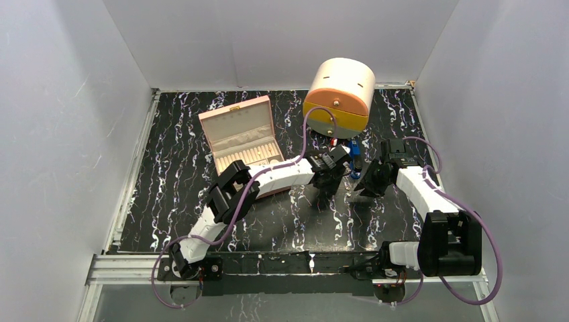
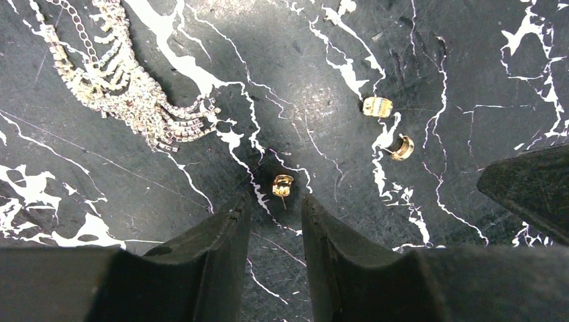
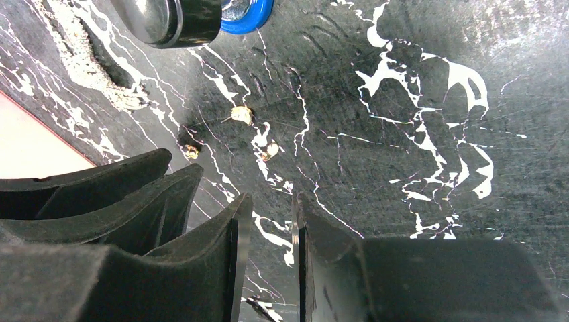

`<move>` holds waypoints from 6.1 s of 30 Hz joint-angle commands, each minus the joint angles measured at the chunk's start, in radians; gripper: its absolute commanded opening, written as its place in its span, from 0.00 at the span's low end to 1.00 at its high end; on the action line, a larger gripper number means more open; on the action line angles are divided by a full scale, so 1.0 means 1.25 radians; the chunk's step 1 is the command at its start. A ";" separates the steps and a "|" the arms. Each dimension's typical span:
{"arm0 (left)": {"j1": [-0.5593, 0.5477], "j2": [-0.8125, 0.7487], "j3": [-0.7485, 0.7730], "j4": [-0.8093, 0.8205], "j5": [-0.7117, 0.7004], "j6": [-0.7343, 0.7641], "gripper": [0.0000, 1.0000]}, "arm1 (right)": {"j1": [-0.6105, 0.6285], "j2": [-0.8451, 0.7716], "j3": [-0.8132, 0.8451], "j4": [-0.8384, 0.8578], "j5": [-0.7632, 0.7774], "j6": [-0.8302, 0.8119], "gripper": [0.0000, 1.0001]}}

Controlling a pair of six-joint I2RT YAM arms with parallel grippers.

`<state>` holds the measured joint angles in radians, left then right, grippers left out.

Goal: Organize the mixed jewelry
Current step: Pick up the jewelry from the center of the board.

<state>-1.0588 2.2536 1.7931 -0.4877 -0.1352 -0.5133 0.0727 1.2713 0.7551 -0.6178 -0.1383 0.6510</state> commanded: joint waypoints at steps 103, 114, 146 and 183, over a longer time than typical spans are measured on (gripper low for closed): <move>0.315 -0.503 -0.448 0.840 0.731 -0.496 0.00 | 0.023 -0.087 0.039 0.853 -0.667 0.584 0.45; 0.315 -0.504 -0.454 0.853 0.731 -0.499 0.00 | 0.031 -0.089 0.018 0.901 -0.668 0.631 0.29; 0.323 -0.474 -0.448 0.892 0.741 -0.579 0.00 | 0.044 -0.105 0.010 0.932 -0.623 0.615 0.25; 0.399 -0.668 -0.458 0.391 0.436 -0.248 0.56 | 0.097 -0.043 0.200 0.450 -0.472 0.285 0.16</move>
<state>-0.5686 1.5303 1.1679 0.2951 0.6064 -1.0283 0.1398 1.1973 0.8738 0.1085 -0.8154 1.1870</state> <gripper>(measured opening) 0.525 0.203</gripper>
